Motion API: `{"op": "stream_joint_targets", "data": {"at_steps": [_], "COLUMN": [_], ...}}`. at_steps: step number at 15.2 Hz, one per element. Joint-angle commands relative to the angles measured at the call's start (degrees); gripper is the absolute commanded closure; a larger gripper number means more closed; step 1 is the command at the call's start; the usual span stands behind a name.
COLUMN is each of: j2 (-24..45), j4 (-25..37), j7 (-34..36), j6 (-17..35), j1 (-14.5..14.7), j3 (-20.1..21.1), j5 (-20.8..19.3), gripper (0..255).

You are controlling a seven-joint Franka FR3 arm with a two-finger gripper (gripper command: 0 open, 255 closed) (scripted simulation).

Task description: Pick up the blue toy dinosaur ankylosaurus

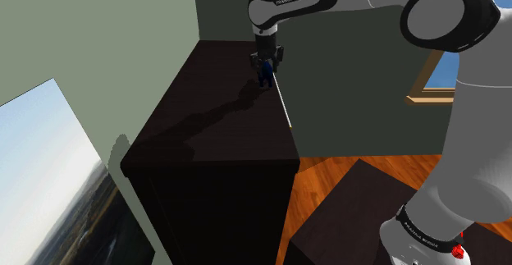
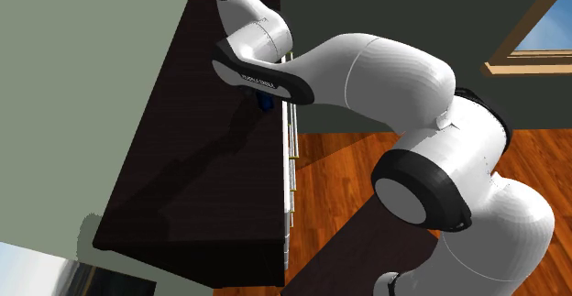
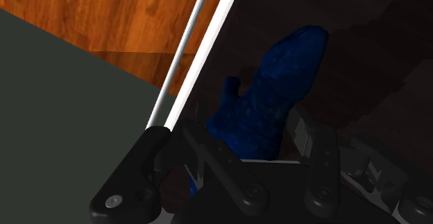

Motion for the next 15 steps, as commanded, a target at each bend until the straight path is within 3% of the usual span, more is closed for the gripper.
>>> {"op": "stream_joint_targets", "data": {"at_steps": [1,8,15], "j2": [0.0,0.0,0.0], "j4": [0.0,-0.1,5.3], "j7": [0.0,0.0,-0.8], "j6": [0.1,0.0,-5.3], "j1": [0.0,0.0,0.1], "j3": [0.0,0.0,0.0], "j5": [0.0,0.0,0.2], "gripper": [255,255,255]}}
